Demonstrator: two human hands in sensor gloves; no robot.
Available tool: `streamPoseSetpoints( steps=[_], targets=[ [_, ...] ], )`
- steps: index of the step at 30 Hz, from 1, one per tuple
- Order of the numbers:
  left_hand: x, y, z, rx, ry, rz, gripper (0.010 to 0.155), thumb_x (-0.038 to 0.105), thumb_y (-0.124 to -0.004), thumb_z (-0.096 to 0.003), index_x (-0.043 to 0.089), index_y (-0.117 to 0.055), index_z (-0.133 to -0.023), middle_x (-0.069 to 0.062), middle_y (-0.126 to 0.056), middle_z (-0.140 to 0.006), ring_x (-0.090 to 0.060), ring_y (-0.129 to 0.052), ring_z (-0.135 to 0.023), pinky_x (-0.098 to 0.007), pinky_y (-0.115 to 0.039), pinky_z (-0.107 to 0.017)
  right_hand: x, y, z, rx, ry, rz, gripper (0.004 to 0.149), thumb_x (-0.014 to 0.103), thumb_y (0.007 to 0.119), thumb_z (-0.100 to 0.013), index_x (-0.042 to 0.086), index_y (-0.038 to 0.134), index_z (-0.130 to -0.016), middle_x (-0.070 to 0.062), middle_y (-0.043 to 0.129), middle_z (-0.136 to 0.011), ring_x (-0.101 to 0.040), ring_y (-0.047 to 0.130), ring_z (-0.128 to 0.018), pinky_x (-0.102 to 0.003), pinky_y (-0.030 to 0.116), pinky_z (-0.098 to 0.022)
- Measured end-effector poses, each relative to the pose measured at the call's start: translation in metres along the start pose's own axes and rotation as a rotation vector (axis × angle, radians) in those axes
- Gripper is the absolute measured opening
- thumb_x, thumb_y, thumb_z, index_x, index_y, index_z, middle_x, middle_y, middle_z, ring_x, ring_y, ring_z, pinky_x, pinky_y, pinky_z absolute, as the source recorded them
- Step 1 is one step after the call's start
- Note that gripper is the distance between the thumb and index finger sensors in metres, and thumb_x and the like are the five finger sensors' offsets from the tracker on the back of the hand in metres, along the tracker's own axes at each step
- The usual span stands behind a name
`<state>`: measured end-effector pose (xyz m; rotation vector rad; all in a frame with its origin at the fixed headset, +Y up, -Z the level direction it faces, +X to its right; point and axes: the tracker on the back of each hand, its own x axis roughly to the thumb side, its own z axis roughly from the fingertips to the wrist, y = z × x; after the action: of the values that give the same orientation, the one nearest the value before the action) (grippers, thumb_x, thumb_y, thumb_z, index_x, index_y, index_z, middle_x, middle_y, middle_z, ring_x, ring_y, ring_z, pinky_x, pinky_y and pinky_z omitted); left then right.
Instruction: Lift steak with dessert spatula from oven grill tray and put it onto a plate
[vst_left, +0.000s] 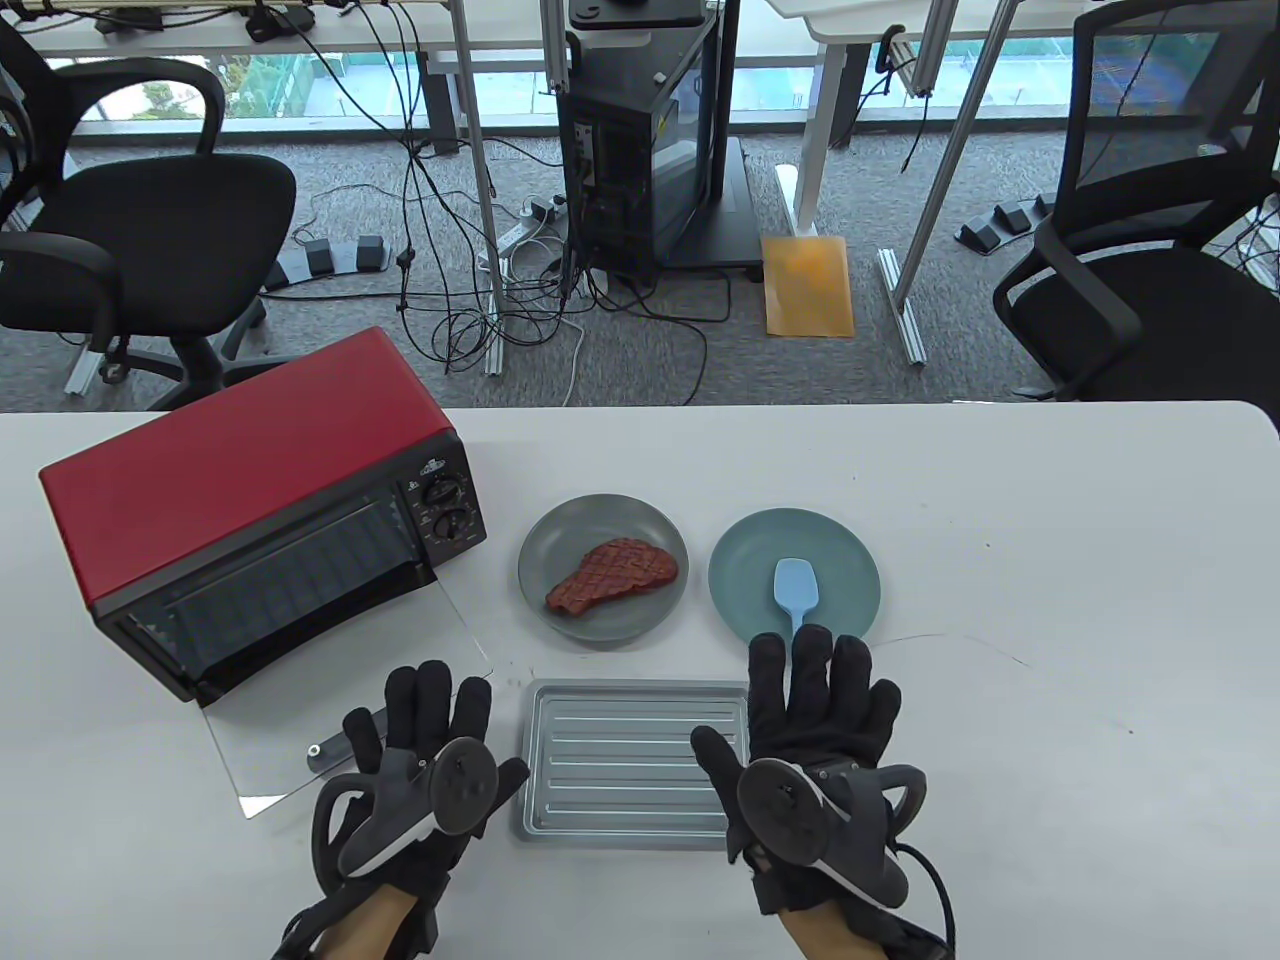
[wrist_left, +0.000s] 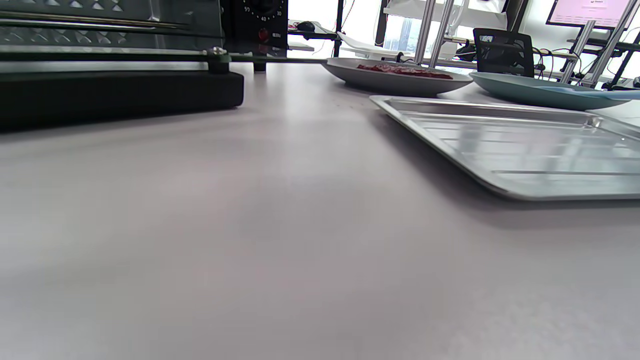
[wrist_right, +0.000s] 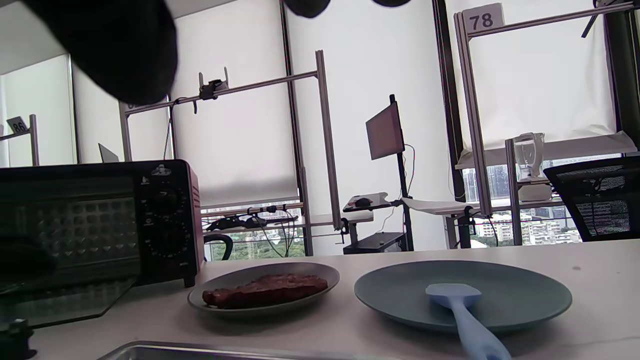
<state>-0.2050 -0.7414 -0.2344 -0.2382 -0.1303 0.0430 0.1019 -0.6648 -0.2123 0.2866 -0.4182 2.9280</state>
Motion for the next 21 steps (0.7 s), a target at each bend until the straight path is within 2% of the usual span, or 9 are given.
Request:
streamPoseSetpoints(
  steps=[3,6,15,21],
  targets=[
    [-0.004,0.001,-0.001,0.011,0.022,0.005,0.085,0.066,-0.048,-0.0587,0.018,-0.016,-0.121,-0.025,-0.005,-0.123,-0.056,-0.006,-0.112,-0.080,-0.018,-0.070,0.004,0.004,0.000,0.046,-0.017,0.032,0.102,0.059,0.078,-0.048,0.009,0.013,-0.109,-0.034,0.001,-0.104,-0.071,0.003,-0.090,-0.088,0.018,-0.050],
    [-0.007,0.002,-0.001,0.023,0.041,0.006,0.086,0.067,-0.048,-0.0586,0.018,-0.014,-0.121,-0.025,-0.004,-0.123,-0.056,-0.005,-0.112,-0.081,-0.017,-0.069,0.006,0.006,-0.001,0.059,-0.029,0.037,0.104,0.060,0.077,-0.048,0.010,0.009,-0.108,-0.033,-0.004,-0.102,-0.070,-0.001,-0.089,-0.089,0.016,-0.050],
    [-0.024,0.004,-0.004,0.052,0.161,0.002,0.087,0.070,-0.048,-0.0577,0.023,-0.008,-0.120,-0.022,0.003,-0.122,-0.057,-0.002,-0.112,-0.083,-0.011,-0.064,0.008,0.006,-0.001,0.072,-0.055,0.037,0.106,0.062,0.078,-0.048,0.011,0.007,-0.108,-0.032,-0.007,-0.101,-0.069,-0.005,-0.088,-0.089,0.014,-0.048],
    [-0.050,0.004,-0.007,0.057,0.275,0.056,0.087,0.072,-0.050,-0.0574,0.028,-0.006,-0.119,-0.018,0.011,-0.119,-0.058,0.001,-0.110,-0.085,-0.016,-0.064,0.008,0.007,0.000,0.086,-0.051,0.013,0.107,0.063,0.077,-0.047,0.011,0.006,-0.108,-0.033,-0.007,-0.101,-0.071,-0.006,-0.086,-0.090,0.014,-0.047]
  ],
)
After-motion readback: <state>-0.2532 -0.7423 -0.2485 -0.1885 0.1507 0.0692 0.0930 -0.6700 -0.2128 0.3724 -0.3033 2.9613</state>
